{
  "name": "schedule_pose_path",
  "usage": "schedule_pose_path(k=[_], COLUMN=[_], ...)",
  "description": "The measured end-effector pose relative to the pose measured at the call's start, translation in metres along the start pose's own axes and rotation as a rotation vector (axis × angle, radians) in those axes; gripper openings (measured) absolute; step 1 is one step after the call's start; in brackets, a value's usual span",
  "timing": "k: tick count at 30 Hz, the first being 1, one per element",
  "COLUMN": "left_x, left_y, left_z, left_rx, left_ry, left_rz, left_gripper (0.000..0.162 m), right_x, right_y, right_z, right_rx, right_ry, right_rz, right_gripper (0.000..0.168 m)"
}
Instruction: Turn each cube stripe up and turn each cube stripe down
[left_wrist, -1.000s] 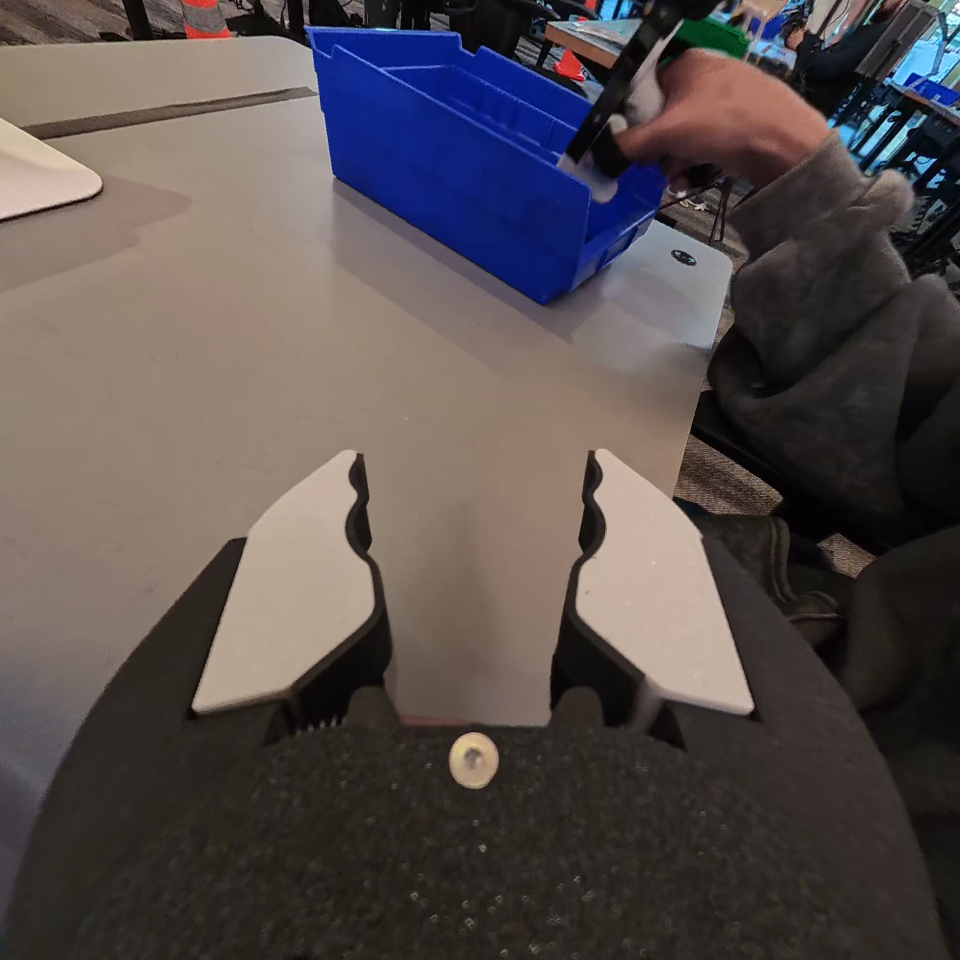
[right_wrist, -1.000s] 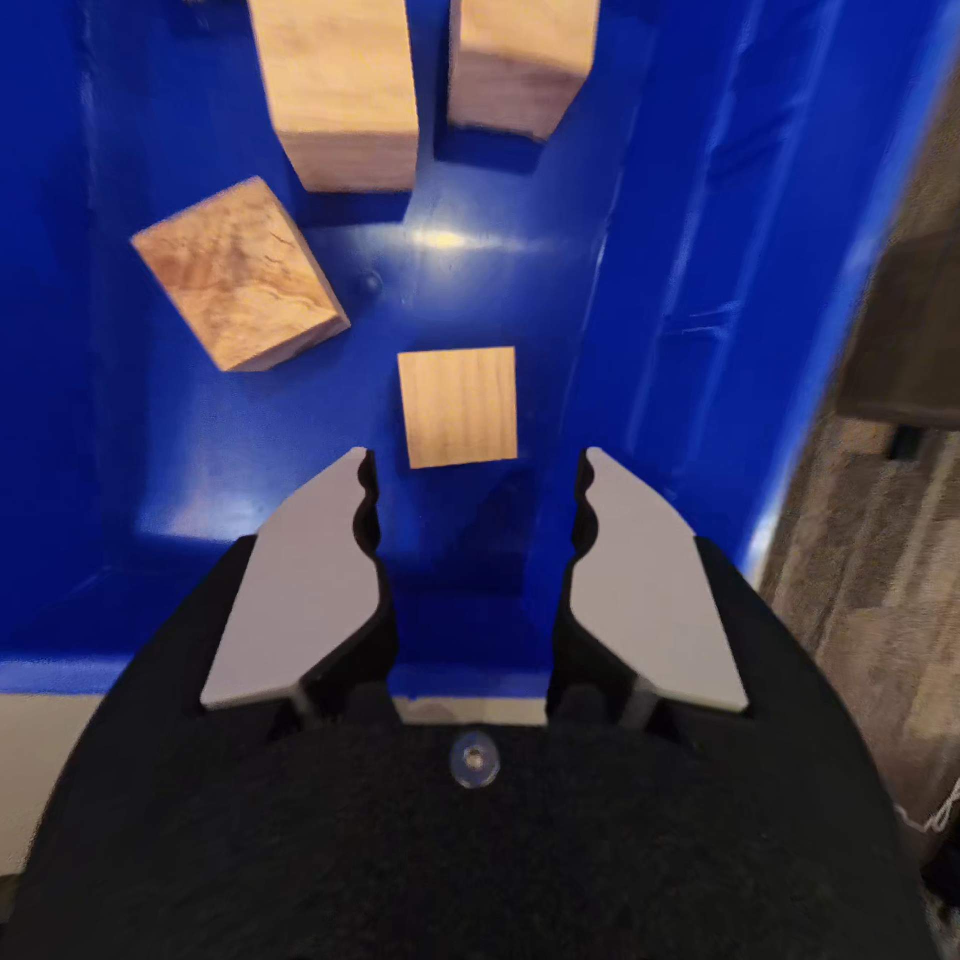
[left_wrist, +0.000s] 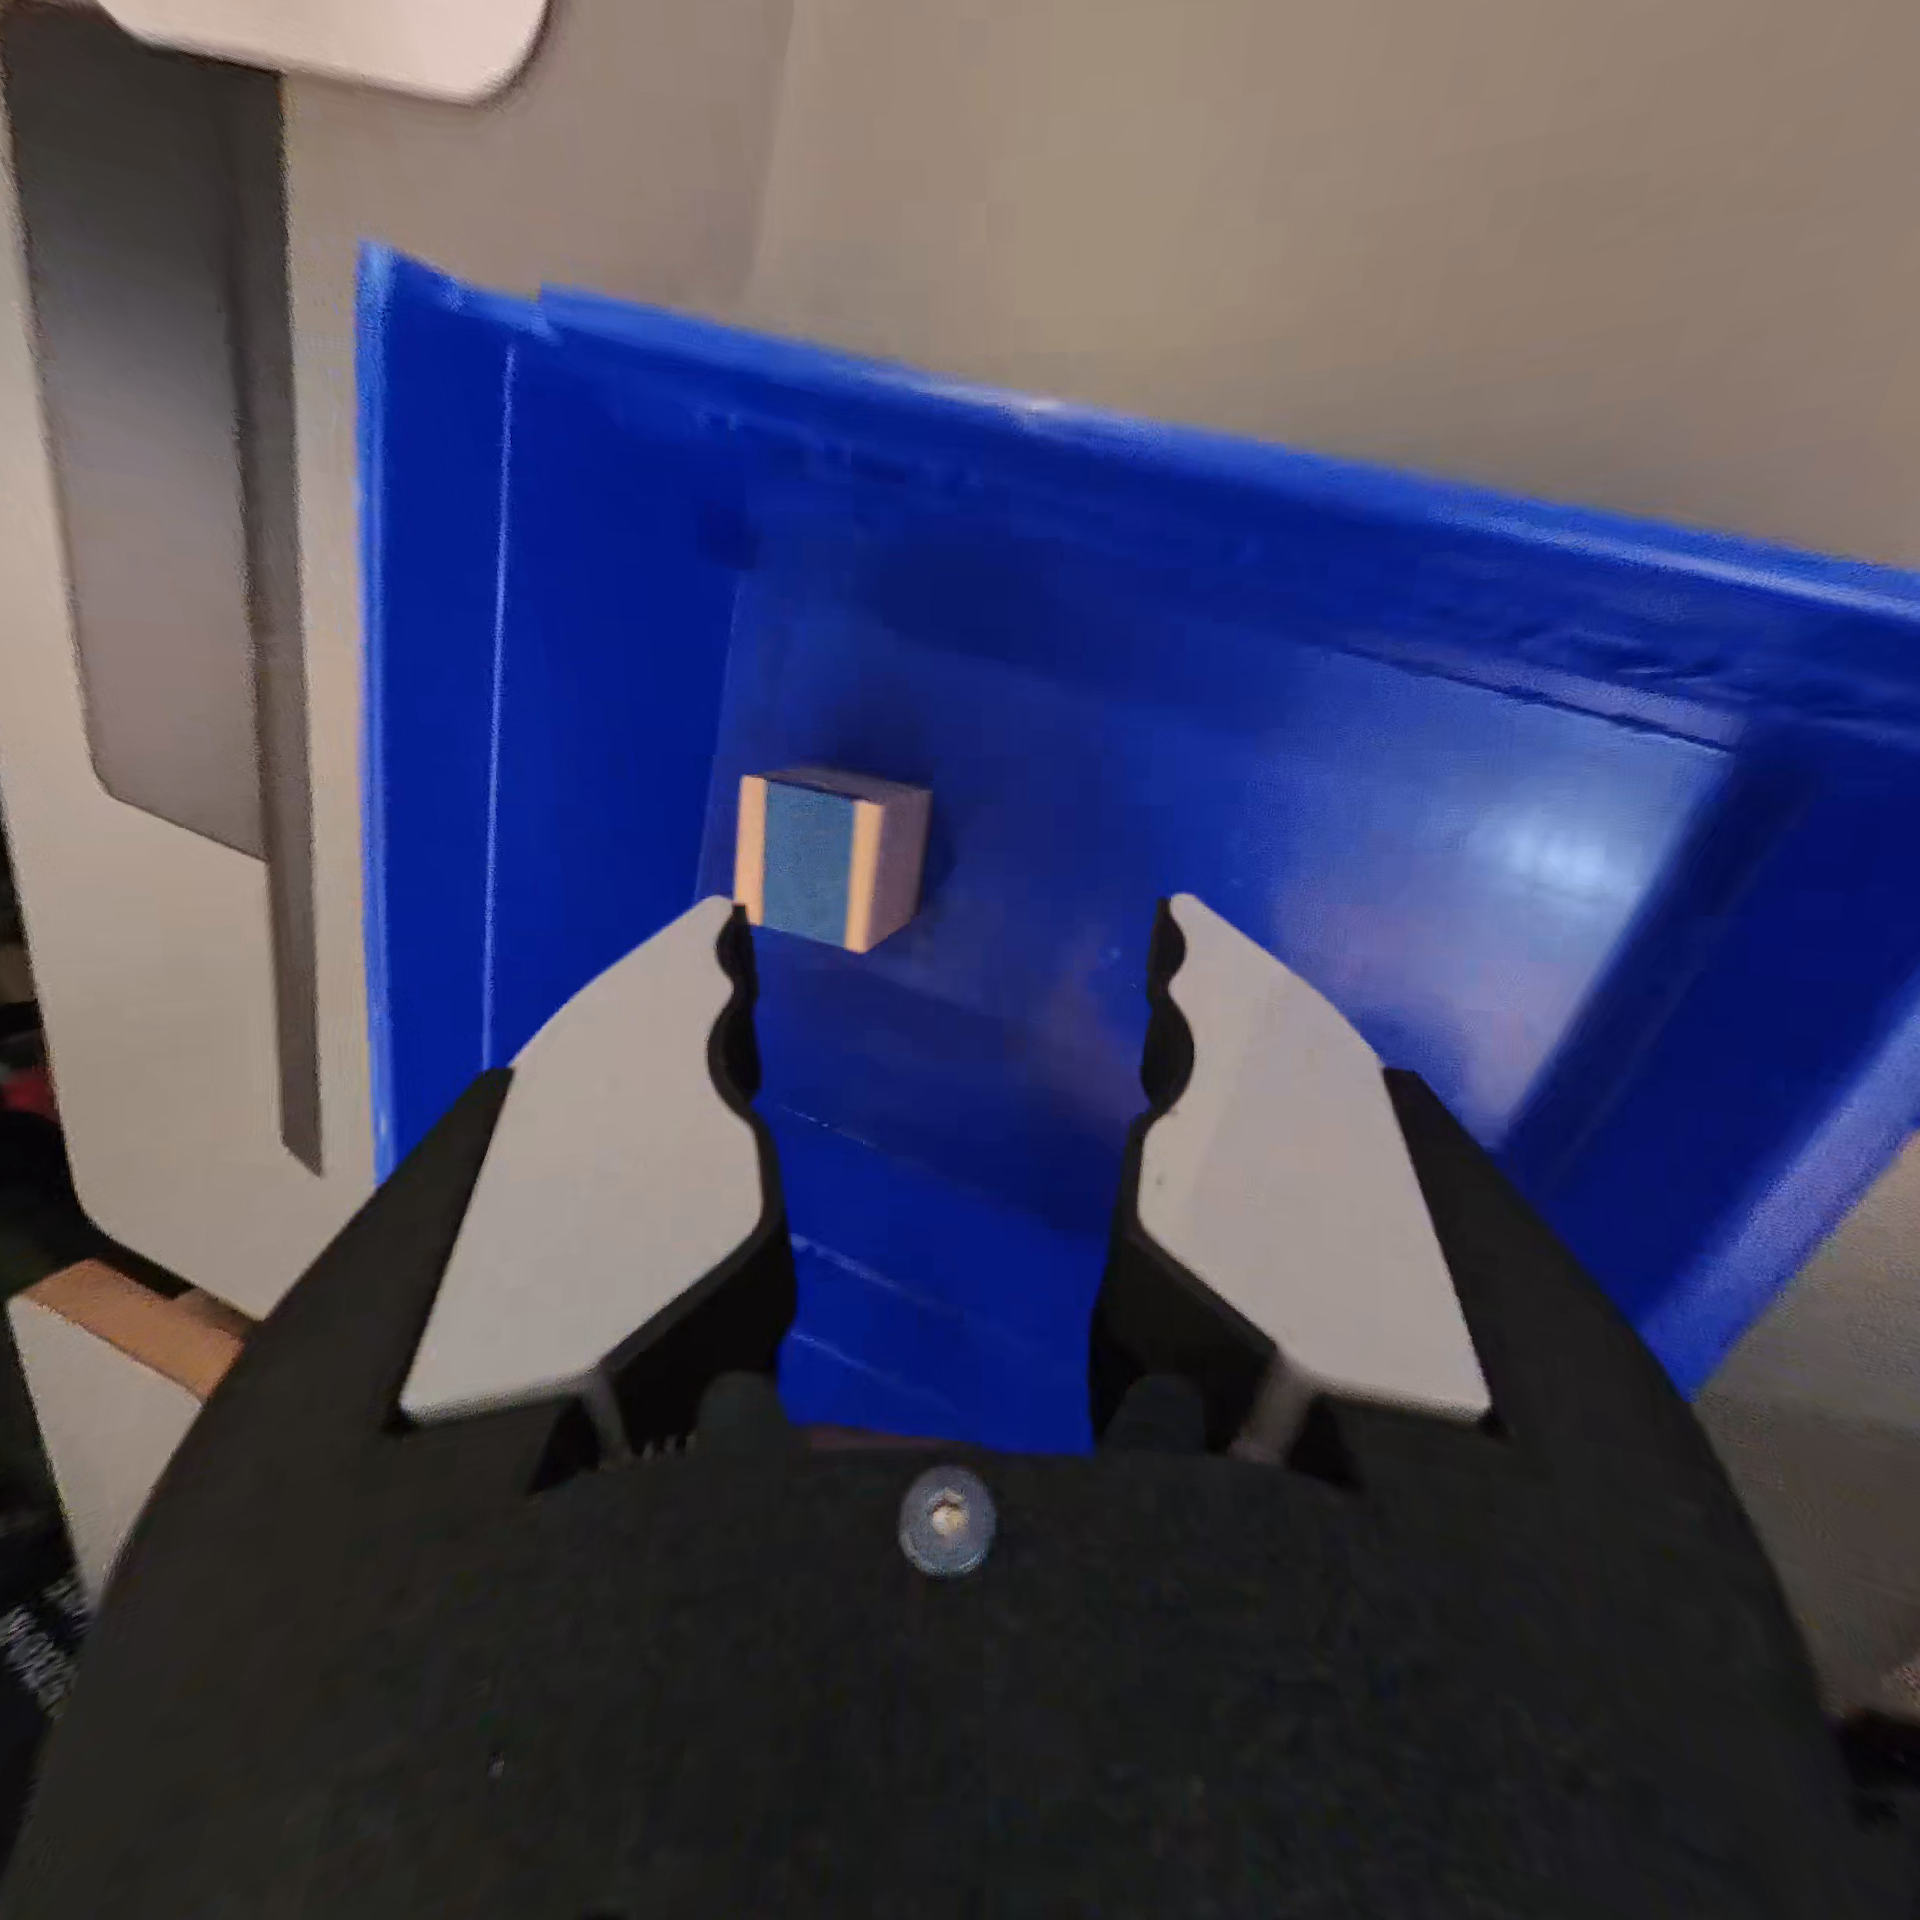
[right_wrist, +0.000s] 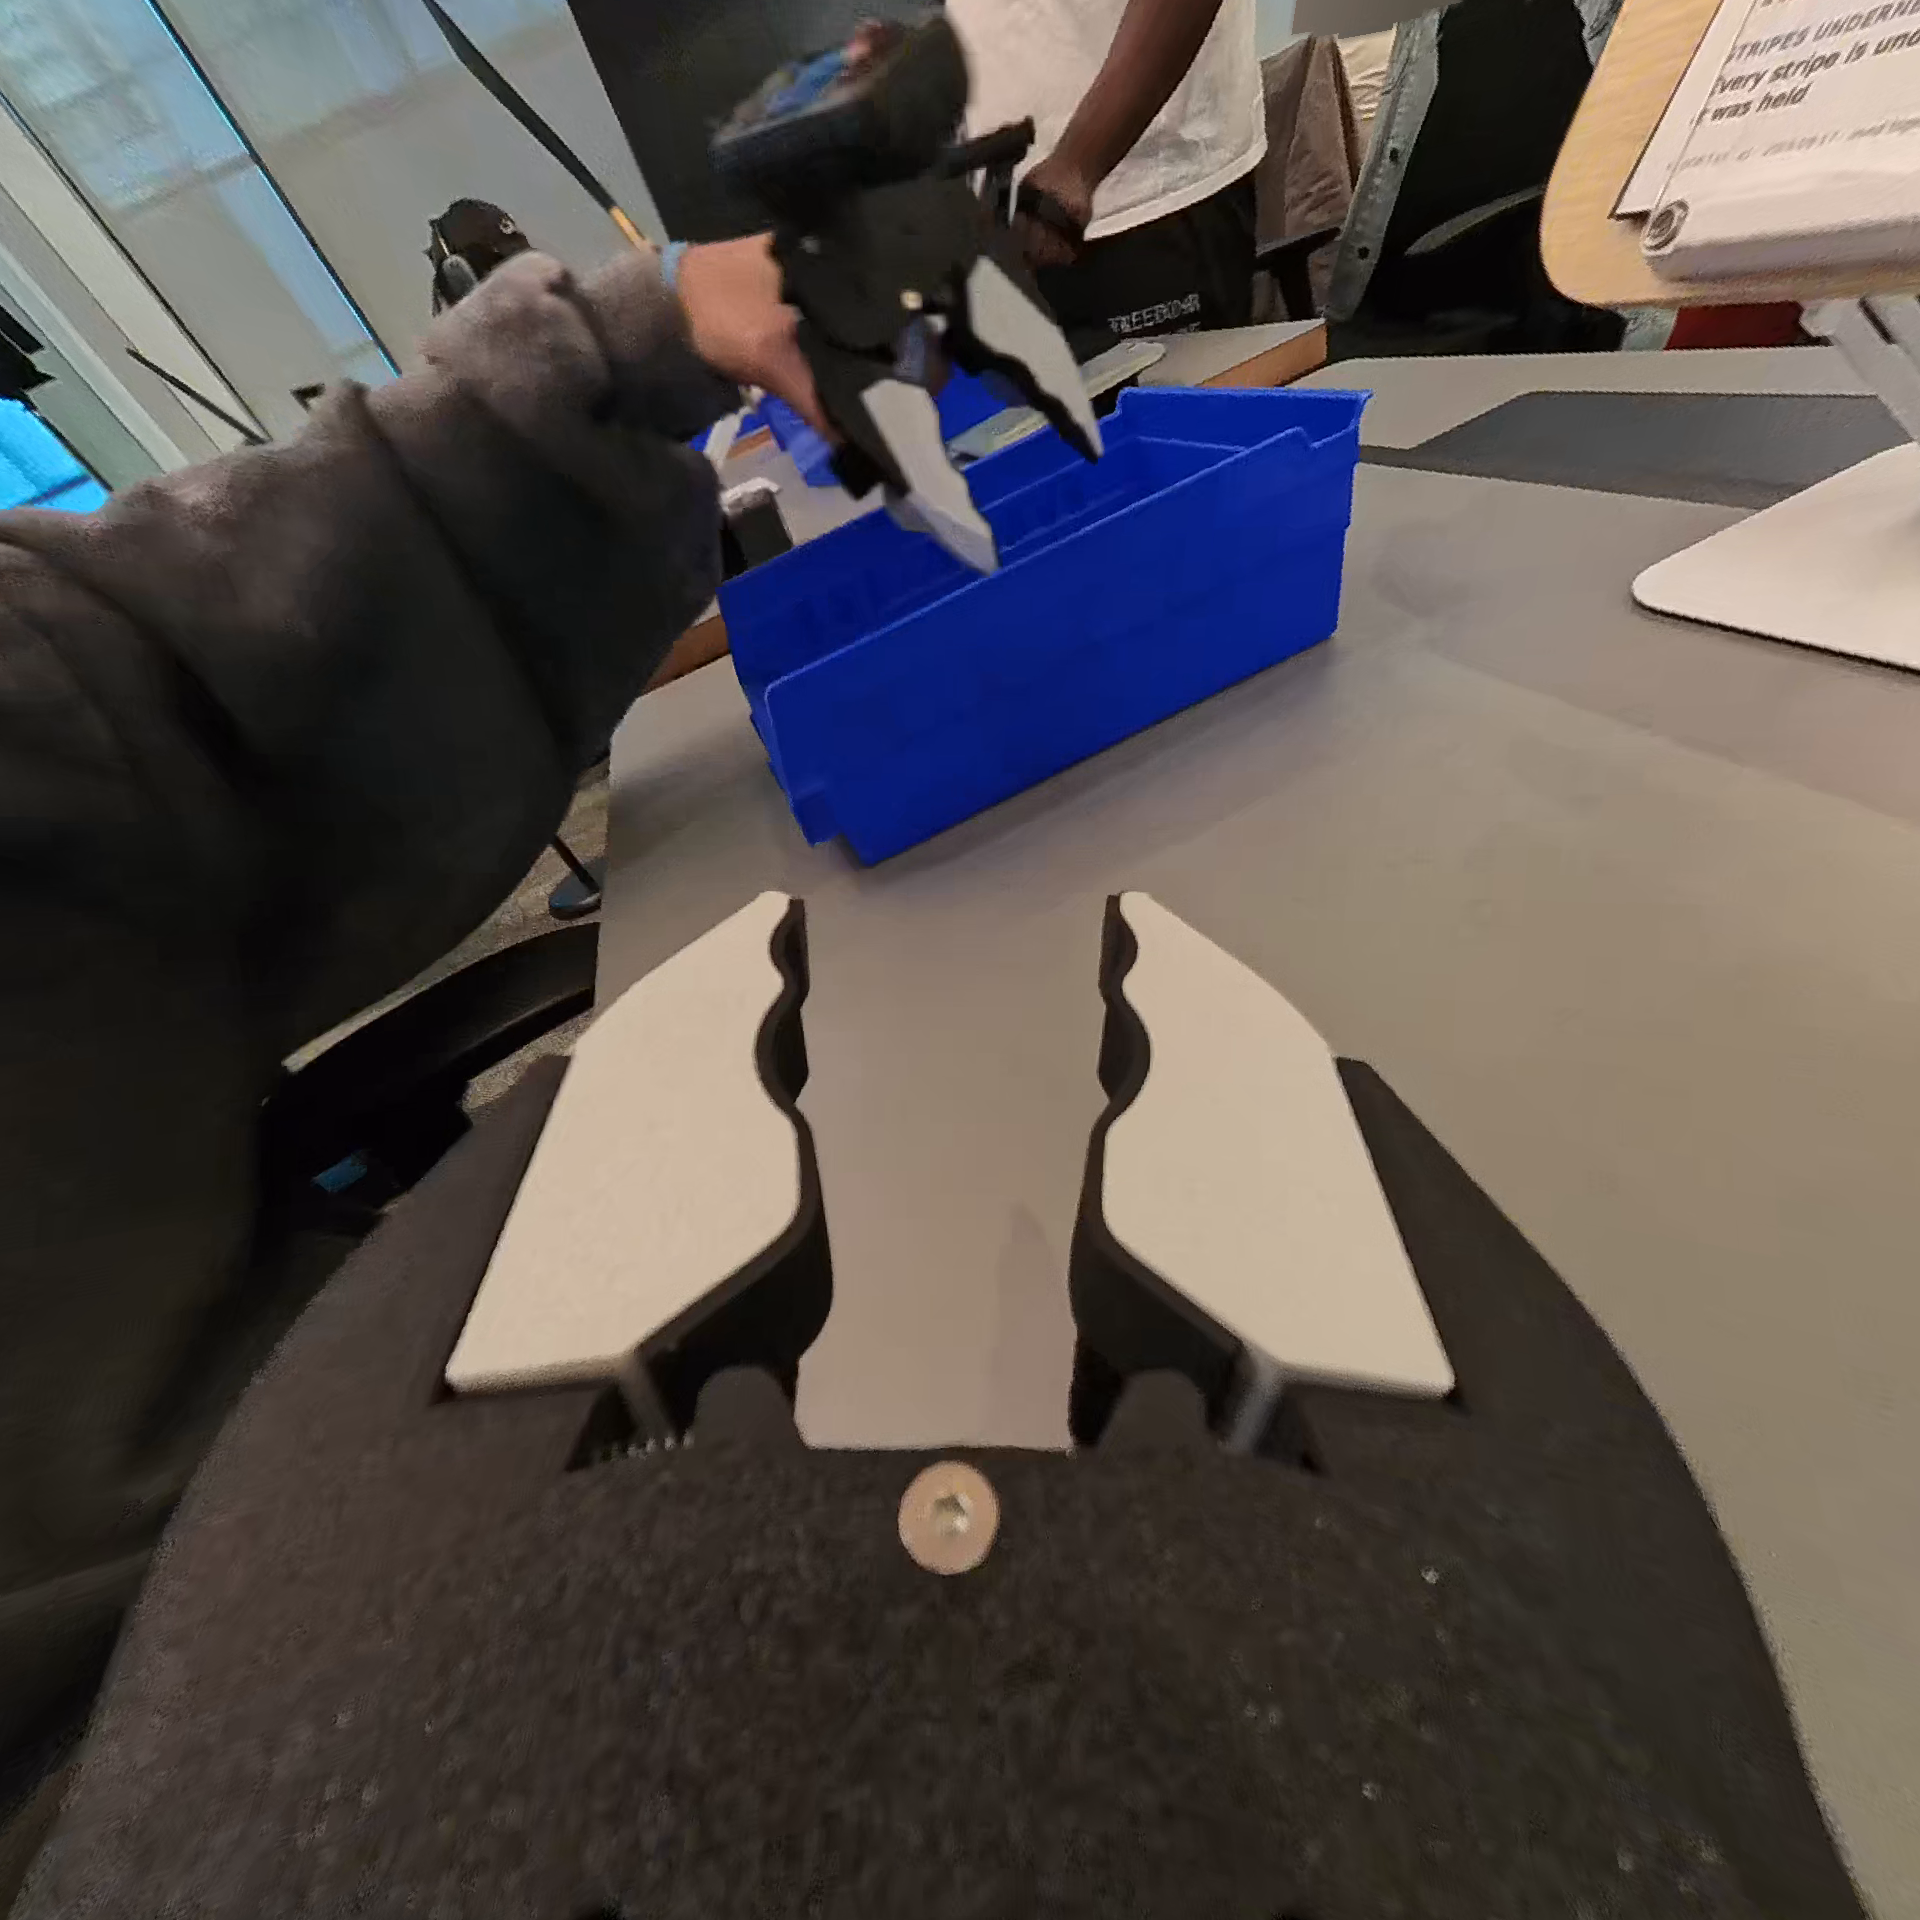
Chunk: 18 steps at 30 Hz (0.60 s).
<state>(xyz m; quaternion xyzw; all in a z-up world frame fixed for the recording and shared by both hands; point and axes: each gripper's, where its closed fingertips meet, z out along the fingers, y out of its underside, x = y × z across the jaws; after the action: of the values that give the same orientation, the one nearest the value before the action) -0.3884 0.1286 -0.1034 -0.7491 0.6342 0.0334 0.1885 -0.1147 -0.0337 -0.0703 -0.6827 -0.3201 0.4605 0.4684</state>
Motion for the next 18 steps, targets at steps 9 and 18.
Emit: schedule_pose_path(k=[9,18], left_x=[-0.027,-0.012], left_y=[0.021,-0.006], left_z=[0.082,0.044], left_rx=[-0.247,-0.022], left_ry=[0.156,0.157], left_rz=[0.034,0.026], left_gripper=[0.069,0.046], right_x=[0.01,0.009], right_y=[0.011,0.014], right_z=[0.003,0.006], right_rx=[-0.019,-0.041], right_ry=[-0.024,-0.048], right_rz=[0.069,0.076], right_gripper=[0.053,0.052])
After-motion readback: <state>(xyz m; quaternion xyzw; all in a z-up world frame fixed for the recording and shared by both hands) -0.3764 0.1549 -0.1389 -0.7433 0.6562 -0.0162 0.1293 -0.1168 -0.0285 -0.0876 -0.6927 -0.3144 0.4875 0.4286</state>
